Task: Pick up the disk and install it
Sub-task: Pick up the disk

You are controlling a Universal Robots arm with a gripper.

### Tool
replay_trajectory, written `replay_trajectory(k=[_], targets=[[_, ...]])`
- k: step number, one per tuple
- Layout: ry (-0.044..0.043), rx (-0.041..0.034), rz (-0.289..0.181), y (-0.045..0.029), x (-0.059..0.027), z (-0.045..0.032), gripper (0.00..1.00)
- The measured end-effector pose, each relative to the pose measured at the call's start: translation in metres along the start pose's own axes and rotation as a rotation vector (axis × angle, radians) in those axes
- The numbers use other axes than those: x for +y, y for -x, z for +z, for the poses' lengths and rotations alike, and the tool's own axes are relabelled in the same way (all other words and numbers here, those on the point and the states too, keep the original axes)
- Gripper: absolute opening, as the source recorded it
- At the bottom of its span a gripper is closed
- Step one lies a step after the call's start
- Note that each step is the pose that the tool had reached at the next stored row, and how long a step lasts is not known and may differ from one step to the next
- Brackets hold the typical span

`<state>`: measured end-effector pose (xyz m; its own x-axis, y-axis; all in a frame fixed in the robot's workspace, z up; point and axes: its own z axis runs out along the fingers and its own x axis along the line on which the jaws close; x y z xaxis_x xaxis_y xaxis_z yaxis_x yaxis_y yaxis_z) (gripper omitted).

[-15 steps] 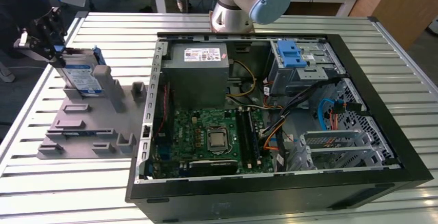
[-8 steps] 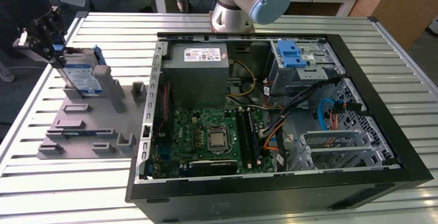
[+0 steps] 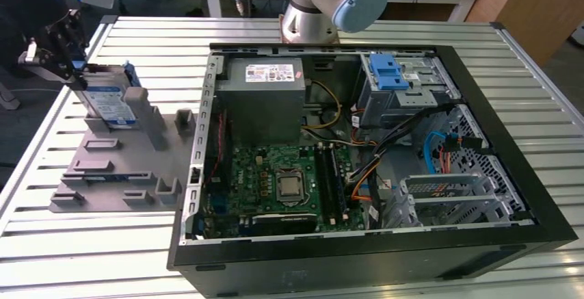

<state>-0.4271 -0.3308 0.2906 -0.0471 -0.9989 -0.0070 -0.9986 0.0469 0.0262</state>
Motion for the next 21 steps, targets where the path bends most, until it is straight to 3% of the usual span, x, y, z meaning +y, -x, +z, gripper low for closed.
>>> replay_trajectory(k=[7, 21], targets=[[0.0, 0.0002, 0.0, 0.0001, 0.0001, -0.0048, 0.36], [-0.0001, 0.0002, 0.0, 0.0002, 0.0005, -0.0216, 0.36]])
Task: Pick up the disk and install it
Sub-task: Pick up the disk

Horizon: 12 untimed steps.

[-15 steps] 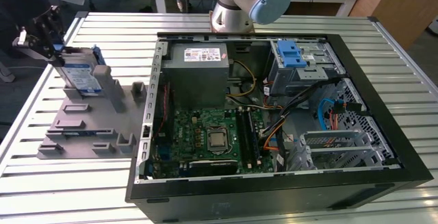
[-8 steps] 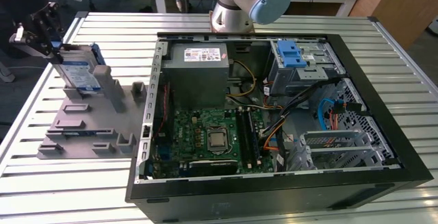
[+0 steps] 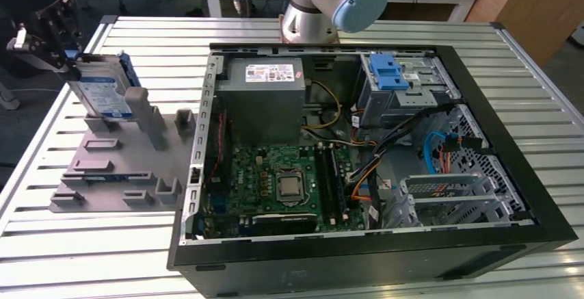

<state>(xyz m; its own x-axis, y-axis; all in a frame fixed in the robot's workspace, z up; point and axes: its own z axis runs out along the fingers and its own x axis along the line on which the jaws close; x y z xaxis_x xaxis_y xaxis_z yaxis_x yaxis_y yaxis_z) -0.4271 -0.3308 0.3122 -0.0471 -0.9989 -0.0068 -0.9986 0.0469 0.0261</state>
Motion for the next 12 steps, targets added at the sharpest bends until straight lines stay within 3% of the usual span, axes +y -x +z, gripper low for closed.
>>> replay_trajectory(k=[12], targets=[[0.0001, 0.0001, 0.0, 0.0, 0.0001, -0.004, 0.36]])
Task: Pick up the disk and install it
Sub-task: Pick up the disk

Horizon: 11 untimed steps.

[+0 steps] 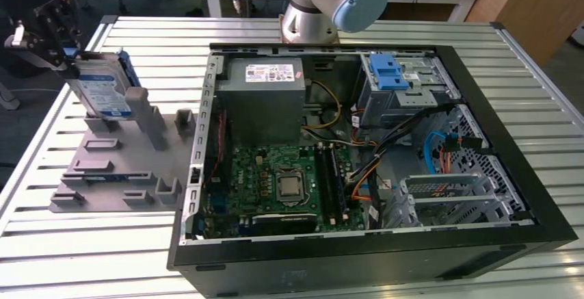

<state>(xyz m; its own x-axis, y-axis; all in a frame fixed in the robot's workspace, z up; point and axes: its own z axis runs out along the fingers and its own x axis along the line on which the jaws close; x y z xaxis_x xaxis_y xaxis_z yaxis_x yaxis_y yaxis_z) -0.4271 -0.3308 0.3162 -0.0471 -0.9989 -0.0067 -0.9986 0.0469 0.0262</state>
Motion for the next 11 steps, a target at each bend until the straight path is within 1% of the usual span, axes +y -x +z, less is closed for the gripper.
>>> replay_trajectory(k=[11], targets=[[-0.0001, 0.0, 0.0, 0.0, 0.0002, -0.0066, 0.36]])
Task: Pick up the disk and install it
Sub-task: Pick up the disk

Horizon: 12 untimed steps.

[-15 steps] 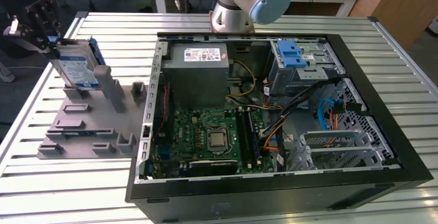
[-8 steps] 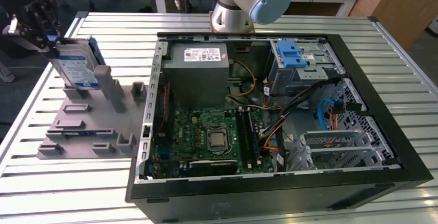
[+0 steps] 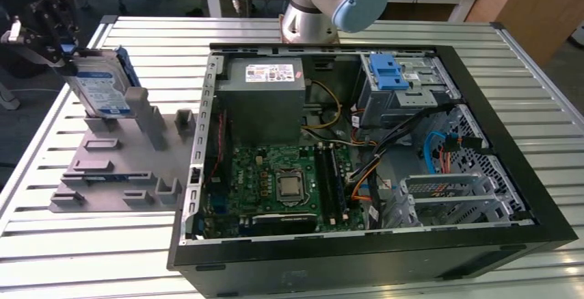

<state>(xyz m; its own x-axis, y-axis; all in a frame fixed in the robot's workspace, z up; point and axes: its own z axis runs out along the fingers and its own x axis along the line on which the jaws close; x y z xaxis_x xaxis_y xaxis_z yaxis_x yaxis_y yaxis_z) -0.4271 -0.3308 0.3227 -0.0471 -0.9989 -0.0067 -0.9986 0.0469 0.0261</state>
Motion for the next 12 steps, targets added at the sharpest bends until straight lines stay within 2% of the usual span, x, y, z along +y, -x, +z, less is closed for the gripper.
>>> replay_trajectory(k=[12], targets=[[0.0, 0.0, 0.0, 0.0001, 0.0003, -0.0099, 0.36]])
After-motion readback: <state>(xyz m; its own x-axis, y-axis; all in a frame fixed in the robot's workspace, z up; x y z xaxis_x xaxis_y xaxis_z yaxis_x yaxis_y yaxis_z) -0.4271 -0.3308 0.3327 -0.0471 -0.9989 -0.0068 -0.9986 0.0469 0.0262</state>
